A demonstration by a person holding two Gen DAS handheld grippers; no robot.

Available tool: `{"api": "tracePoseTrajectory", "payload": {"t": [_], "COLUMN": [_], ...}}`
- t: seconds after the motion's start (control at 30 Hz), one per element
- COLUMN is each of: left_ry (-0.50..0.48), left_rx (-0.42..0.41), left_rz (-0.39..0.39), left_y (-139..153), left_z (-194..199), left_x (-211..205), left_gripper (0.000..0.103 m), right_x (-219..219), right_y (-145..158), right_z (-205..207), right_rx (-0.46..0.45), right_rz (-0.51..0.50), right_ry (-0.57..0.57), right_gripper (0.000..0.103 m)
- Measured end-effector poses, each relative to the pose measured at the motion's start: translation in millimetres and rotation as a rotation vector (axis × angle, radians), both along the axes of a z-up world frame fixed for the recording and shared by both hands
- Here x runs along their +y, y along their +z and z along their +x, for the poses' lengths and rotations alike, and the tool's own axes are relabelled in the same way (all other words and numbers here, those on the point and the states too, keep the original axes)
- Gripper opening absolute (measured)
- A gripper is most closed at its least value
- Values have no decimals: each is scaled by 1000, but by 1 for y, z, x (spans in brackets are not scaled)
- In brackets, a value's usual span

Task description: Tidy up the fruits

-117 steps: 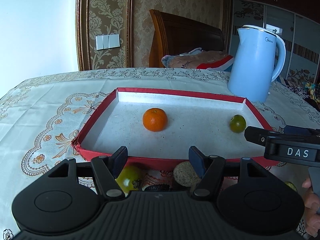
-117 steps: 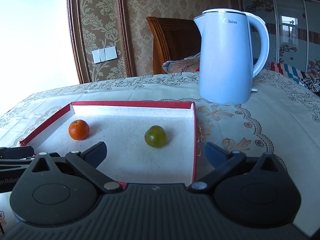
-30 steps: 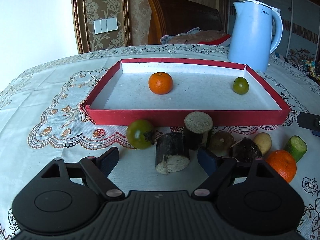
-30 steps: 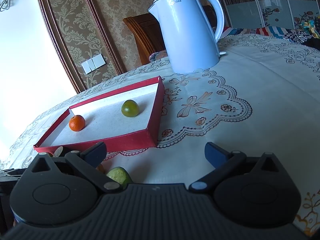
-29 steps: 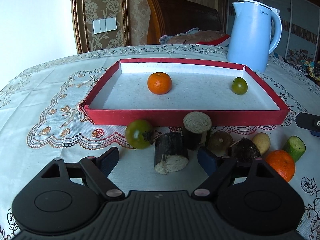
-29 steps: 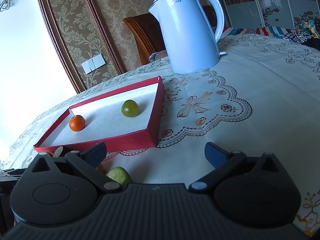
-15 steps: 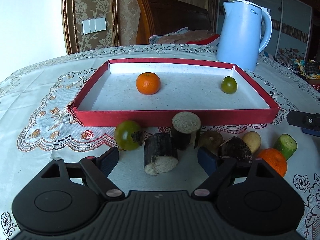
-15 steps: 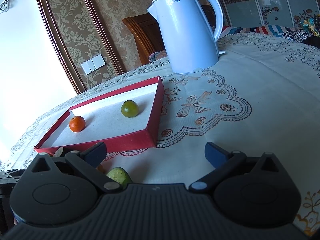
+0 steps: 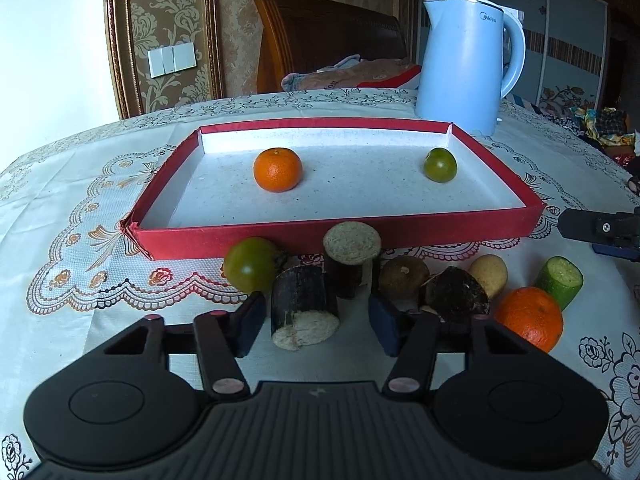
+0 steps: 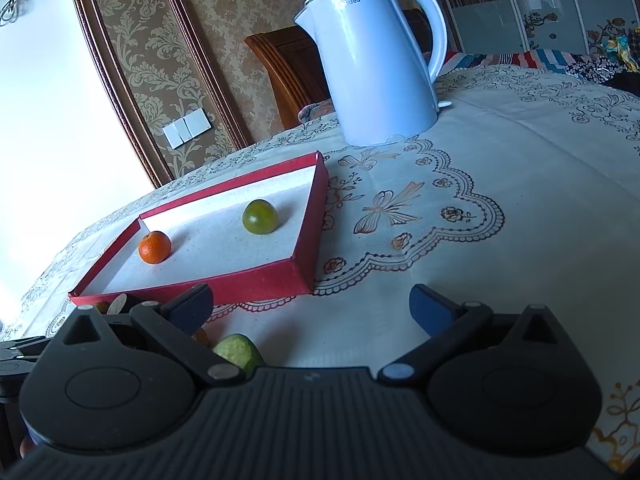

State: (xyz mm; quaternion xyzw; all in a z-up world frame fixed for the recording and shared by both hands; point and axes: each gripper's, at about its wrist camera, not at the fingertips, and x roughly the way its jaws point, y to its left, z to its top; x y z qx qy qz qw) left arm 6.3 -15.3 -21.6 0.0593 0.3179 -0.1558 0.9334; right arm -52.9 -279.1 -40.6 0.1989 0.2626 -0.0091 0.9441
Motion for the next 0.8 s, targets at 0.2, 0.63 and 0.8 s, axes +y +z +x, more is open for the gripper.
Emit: {"api": "tracePoseTrajectory", "payload": {"t": [0.2,0.63,0.8], "left_ry": [-3,24,23], "left_rx": [-12,-4,-6], "left_rz": [12,-13,-6], "left_y": [0,1,1], "left_z": [1,1,1], "left_x": [-2,5,5], "left_gripper": [37,33,33], "right_x": [0,9,20], "right_y": [0,9,11], "right_z": [1,-23,-29], "right_rx": [-1,-4,10], "right_rz": [-1,-143,-234], "right_ry": [4,64,109], "right_gripper": [103,103,103]}}
